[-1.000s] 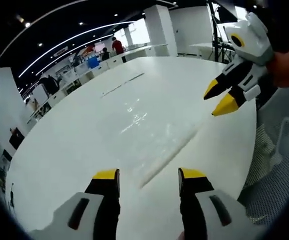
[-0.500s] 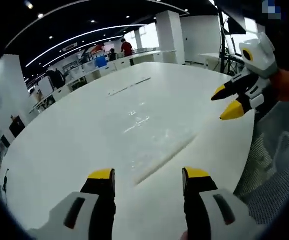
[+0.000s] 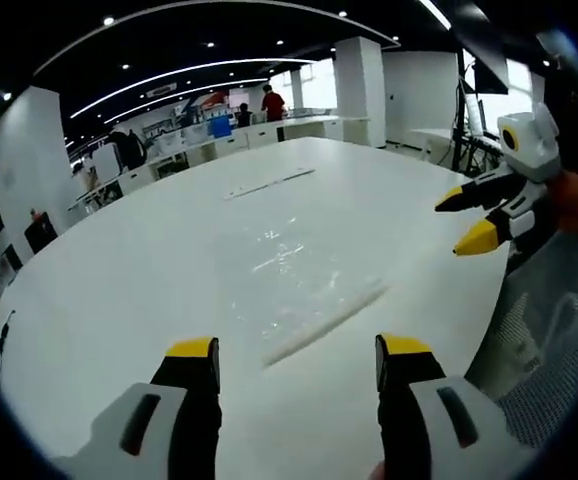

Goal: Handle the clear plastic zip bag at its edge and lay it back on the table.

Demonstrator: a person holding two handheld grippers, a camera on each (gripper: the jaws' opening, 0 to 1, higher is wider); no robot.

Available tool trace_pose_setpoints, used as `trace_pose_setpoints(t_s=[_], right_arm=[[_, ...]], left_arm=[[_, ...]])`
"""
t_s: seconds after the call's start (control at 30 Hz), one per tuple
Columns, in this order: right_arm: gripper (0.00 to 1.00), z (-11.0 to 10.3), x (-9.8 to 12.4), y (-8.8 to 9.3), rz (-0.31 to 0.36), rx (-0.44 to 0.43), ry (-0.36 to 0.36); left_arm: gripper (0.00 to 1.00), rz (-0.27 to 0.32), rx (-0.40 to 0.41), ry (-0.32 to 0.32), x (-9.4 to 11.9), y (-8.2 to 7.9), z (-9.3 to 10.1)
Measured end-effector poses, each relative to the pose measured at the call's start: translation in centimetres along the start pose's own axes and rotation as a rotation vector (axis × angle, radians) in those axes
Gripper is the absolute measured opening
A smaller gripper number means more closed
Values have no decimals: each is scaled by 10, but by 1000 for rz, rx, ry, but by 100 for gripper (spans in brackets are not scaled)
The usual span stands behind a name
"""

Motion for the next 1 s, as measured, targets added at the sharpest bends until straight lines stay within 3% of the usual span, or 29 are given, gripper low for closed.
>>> trace_pose_setpoints(t_s=[0.33,1.0], right_arm=[[68,3,9,3,23,-37,-3],[74,1,21,10,27,-18,-13]], left_arm=[[68,8,31,-26,6,1,-1],[72,39,68,-43,15,7,-3]])
Point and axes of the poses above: the point that each gripper's makers call its tool centre point, and the gripper's own axes: x roughly backward along the fingers, z roughly to its right, y roughly out of its underside, the point moved 10 cm from there along x, roughly backward along the fingers, and after that the axes turned 11 degrees about -z, right-handed, at the moved point
